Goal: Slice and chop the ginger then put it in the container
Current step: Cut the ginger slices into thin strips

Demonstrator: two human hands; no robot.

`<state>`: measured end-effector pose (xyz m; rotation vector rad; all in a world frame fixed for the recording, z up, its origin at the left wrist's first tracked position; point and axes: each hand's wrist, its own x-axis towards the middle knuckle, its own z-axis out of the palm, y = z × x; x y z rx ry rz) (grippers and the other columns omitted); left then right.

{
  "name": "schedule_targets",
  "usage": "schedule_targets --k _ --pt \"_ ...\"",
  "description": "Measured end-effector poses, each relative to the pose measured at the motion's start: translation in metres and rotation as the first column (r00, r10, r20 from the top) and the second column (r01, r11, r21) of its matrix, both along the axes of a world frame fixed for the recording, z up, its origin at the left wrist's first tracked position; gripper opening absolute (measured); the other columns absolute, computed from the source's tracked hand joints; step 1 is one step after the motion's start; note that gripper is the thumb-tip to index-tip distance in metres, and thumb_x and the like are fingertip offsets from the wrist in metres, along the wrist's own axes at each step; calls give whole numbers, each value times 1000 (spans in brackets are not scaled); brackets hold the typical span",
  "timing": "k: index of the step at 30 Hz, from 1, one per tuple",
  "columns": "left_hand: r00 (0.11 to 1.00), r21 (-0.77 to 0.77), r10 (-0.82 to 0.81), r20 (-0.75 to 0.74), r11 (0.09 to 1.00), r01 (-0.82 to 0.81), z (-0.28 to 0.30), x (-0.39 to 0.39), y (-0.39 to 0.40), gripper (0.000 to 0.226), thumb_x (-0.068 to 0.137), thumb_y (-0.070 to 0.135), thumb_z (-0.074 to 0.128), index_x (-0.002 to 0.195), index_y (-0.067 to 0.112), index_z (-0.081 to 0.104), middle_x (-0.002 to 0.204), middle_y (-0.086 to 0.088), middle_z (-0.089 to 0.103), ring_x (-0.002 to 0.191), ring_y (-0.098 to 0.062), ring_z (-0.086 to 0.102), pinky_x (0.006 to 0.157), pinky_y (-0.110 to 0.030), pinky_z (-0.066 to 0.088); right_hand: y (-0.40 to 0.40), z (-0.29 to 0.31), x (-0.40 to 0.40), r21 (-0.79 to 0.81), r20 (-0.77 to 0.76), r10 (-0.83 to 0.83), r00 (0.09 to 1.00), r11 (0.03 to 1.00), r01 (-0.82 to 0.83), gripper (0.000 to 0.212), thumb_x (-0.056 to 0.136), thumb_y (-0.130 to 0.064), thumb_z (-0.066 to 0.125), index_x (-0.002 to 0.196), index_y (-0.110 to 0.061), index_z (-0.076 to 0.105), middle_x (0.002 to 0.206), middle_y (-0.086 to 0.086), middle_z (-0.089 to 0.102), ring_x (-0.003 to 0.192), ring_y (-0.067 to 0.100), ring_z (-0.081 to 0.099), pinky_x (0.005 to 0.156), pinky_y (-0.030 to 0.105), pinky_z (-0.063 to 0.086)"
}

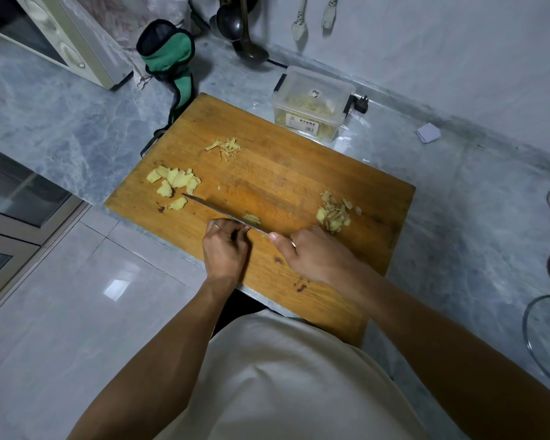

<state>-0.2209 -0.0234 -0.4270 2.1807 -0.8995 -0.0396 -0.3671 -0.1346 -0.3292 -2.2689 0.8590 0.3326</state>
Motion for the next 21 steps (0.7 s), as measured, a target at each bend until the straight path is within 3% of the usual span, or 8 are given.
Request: schedule_targets --k 5,9,13,18,21 --pt "999 -14 5 -40 1000 -6 -1 -2 0 4 81 0 75 82 3 74 80 -10 67 86 -30 58 72 -15 36 -2 5 1 17 -16 11 1000 1000 -11 62 100 -67 25 63 -21 43 75 8 53 71 27 57 60 33 40" --pt "999 -18 16 -34 1000 -16 0 -2 1 7 80 -4 73 83 2 74 81 -11 66 87 -29 57 73 -14 35 -3 12 -1 11 -2 28 1000 1000 -28 62 102 -65 27 60 -21 38 65 2 42 57 17 42 51 29 25" --pt "999 -8 16 -43 1000 -16 -2 -2 0 7 81 -2 73 86 2 75 83 -11 67 90 -28 57 75 -16 38 -4 21 1 37 13 29 999 999 -30 63 104 -59 30 55 -22 43 60 -2 44 55 14 43 50 29 25" --pt "999 -1 14 -42 1000 -15 -7 0 0 6 81 0 74 86 3 76 84 -9 68 90 -25 57 75 -23 44 -5 21 4 65 11 5 1000 998 -6 65 104 -58 31 52 -22 41 58 -1 43 53 16 43 51 30 27" --pt "1000 -13 15 -22 1000 -15 -6 0 0 6 80 -2 74 85 2 75 82 -10 67 87 -28 58 73 -18 40 -3 17 5 41 -3 7 1000 999 -7 65 103 -60 30 56 -16 43 60 3 46 55 19 46 51 31 29"
